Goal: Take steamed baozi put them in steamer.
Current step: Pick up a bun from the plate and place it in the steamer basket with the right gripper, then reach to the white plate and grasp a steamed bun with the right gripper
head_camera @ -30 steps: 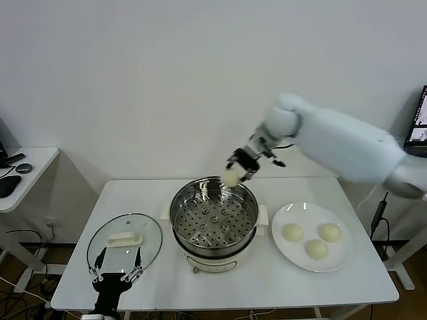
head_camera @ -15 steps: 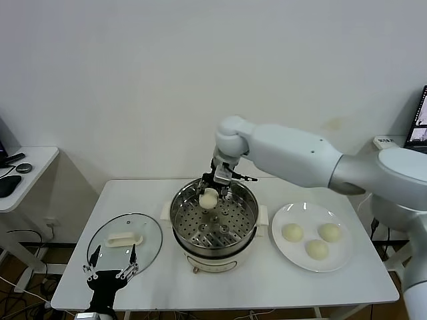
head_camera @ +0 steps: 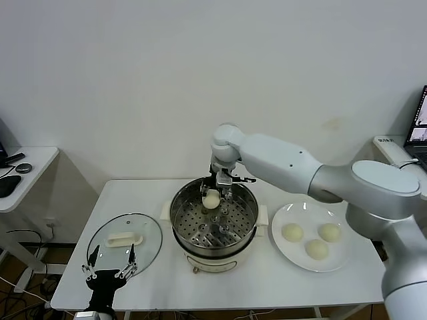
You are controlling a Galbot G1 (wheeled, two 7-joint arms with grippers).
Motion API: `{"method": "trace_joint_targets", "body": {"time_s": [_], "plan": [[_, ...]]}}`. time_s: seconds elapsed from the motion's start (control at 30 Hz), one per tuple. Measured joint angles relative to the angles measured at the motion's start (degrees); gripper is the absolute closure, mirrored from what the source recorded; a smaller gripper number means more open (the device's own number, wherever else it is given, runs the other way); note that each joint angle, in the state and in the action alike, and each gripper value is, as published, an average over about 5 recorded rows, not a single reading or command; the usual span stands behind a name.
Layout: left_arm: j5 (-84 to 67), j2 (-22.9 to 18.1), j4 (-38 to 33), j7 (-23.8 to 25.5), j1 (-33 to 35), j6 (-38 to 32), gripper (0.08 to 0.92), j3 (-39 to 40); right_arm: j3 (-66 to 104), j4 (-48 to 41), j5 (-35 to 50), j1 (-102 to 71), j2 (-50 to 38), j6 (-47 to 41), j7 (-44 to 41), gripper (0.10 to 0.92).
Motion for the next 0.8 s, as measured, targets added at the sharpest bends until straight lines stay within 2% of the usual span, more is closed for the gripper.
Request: {"method": "trace_joint_targets", "body": {"time_s": [0.2, 0.33, 0.57, 0.8], "plan": [[0.01, -0.04, 0.20, -0.03, -0.14, 0.01, 0.177, -0.08, 0.78, -1.47, -0.63, -0.36, 0.06, 1.01, 0.63, 0.313], [0.01, 0.02, 0.18, -0.04, -0.15, 0.08, 0.177, -0.17, 0.52, -0.61, 1.83, 0.52, -0.82, 0.23, 0.12, 0.222], [-0.07, 0.45, -0.32, 0.00, -0.27, 0.43, 0.177, -0.14, -2.61, 7.22, 12.88, 5.91, -6.31, -7.97, -2.11, 0.203], [-0.61, 1.42, -0.69, 0.07, -0.91, 0.89, 0.177, -0.18, -7.43, 18.78, 24.80, 13.56, -16.26, -24.71, -4.50, 0.203]]}}
